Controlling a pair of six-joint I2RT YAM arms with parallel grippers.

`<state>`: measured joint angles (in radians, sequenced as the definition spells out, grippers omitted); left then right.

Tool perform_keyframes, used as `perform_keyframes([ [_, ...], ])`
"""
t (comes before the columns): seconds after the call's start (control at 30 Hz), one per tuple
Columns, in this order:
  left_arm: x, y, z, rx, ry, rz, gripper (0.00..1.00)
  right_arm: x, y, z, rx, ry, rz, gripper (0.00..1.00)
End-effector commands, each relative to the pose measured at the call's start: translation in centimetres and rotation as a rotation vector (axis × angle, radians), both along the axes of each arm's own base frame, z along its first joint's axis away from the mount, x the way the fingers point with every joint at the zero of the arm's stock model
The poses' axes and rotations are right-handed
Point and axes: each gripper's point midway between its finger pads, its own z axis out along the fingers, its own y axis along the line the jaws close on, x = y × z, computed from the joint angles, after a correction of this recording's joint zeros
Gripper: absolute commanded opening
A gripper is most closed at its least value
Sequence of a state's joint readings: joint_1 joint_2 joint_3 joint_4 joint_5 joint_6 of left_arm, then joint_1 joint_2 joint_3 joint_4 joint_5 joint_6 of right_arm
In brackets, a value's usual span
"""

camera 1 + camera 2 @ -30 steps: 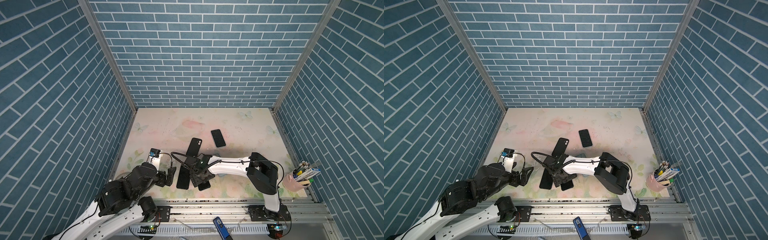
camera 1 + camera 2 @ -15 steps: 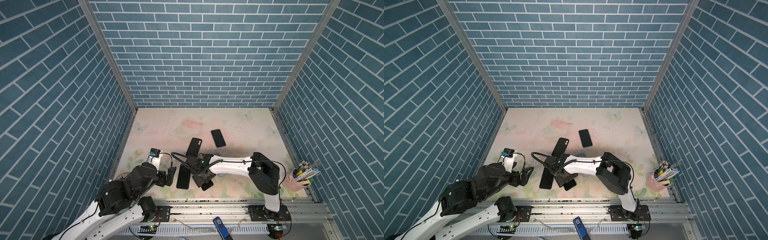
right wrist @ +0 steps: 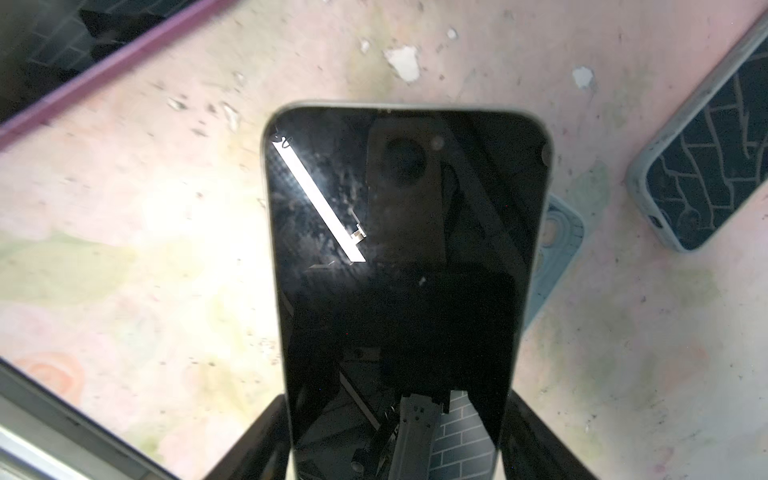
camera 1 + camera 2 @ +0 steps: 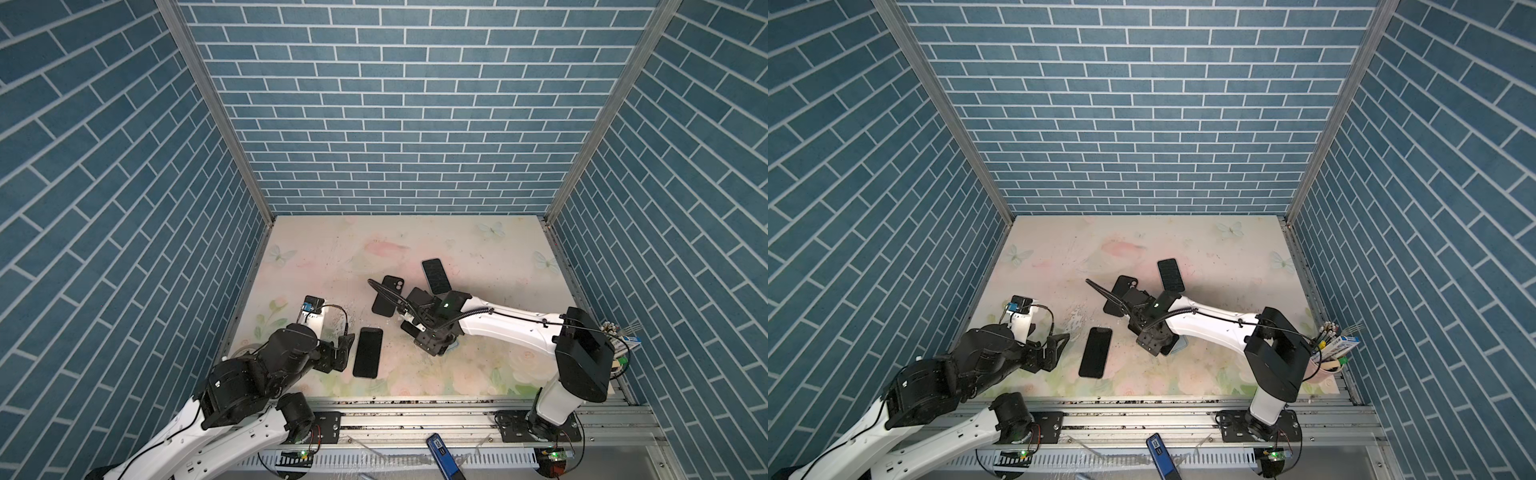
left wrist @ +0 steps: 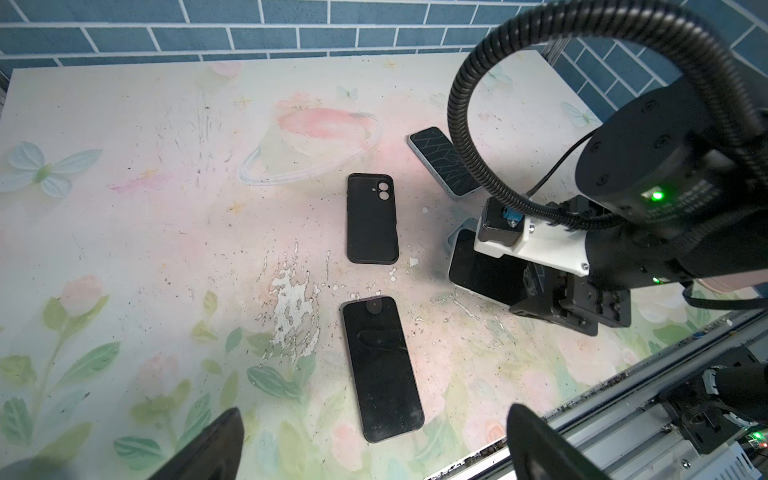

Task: Put the phone into the phone case
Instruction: 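Lift the black phone with the right gripper while the left arm rises toward it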

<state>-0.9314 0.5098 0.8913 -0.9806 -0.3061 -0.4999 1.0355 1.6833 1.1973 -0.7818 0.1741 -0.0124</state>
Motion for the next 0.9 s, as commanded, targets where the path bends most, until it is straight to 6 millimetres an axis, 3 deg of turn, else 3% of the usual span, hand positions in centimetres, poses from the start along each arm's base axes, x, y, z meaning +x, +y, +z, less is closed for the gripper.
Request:
perform_keyframes([
  [0.0, 0.9, 1.3, -0.2, 0.041, -0.038, 0.076, 1.0, 1.4, -0.2, 0.9, -0.009, -0.065, 0.1, 0.68],
  [0.07, 1.3, 1.6, 0.1, 0.063, -0.058, 0.09, 1.0, 1.3, -0.6, 0.5, -0.033, -0.064, 0.12, 0.68],
  [0.23, 1.2, -1.0, 2.0, 0.056, -0.146, -0.081, 1.0, 0.6, -1.8, -0.4, -0.079, -0.047, 0.164, 0.68],
  [0.47, 1.2, -1.3, 4.8, -0.066, -0.255, -0.086, 0.99, -0.3, -1.7, 0.8, 0.02, -0.06, 0.153, 0.68],
  [0.63, 1.6, -5.5, 3.6, -0.128, -0.233, -0.212, 0.99, -0.1, -1.9, 2.1, 0.059, -0.095, 0.119, 0.68],
  [0.77, 2.5, -9.1, 1.1, -0.128, -0.101, -0.288, 0.91, -0.3, -2.0, 3.5, 0.102, -0.106, 0.105, 0.68],
  [0.83, 2.9, -11.1, 0.0, -0.174, -0.006, -0.343, 0.96, -0.4, -2.0, 4.1, 0.117, -0.116, 0.101, 0.68],
  [0.87, 3.2, -11.6, -0.4, -0.197, 0.031, -0.353, 0.94, -0.4, -2.1, 4.4, 0.121, -0.119, 0.101, 0.68],
])
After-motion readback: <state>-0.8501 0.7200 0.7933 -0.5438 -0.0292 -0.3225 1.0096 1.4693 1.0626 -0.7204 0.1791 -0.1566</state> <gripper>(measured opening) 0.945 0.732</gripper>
